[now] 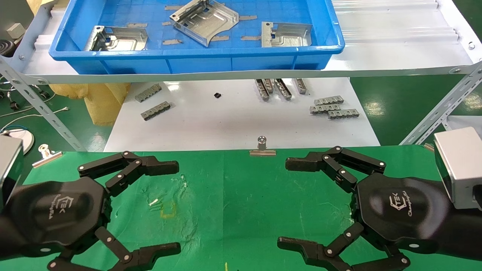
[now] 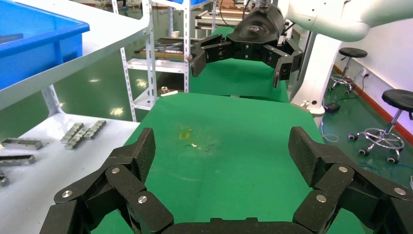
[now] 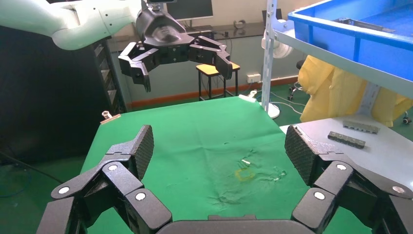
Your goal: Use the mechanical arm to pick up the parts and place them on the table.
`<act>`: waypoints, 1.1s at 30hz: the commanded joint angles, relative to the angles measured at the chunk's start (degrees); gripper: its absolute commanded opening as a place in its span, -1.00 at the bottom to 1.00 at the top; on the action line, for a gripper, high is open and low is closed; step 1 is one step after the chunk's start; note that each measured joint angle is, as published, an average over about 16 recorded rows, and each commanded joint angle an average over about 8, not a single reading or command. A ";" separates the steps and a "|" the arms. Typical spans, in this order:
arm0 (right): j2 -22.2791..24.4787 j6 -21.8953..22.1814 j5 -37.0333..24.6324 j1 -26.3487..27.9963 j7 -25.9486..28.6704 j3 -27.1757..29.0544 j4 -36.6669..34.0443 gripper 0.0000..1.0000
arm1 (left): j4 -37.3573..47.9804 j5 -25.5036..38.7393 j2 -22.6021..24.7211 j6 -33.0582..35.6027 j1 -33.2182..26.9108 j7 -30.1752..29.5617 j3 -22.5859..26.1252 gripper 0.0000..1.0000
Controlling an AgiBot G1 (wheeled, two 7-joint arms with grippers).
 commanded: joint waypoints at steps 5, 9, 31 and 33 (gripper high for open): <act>0.00 0.00 0.00 0.00 0.00 0.00 0.00 -1.00 | 0.00 0.00 0.00 0.00 0.00 0.00 0.00 1.00; 0.00 0.00 0.00 0.00 0.00 0.00 0.00 -1.00 | 0.00 0.00 0.00 0.00 0.00 0.00 0.00 1.00; 0.00 0.00 0.00 0.00 0.00 0.00 0.00 -1.00 | 0.00 0.00 0.00 0.00 0.00 0.00 0.00 1.00; 0.00 0.00 0.00 0.00 0.00 0.00 0.00 -1.00 | 0.00 0.00 0.00 0.00 0.00 0.00 0.00 1.00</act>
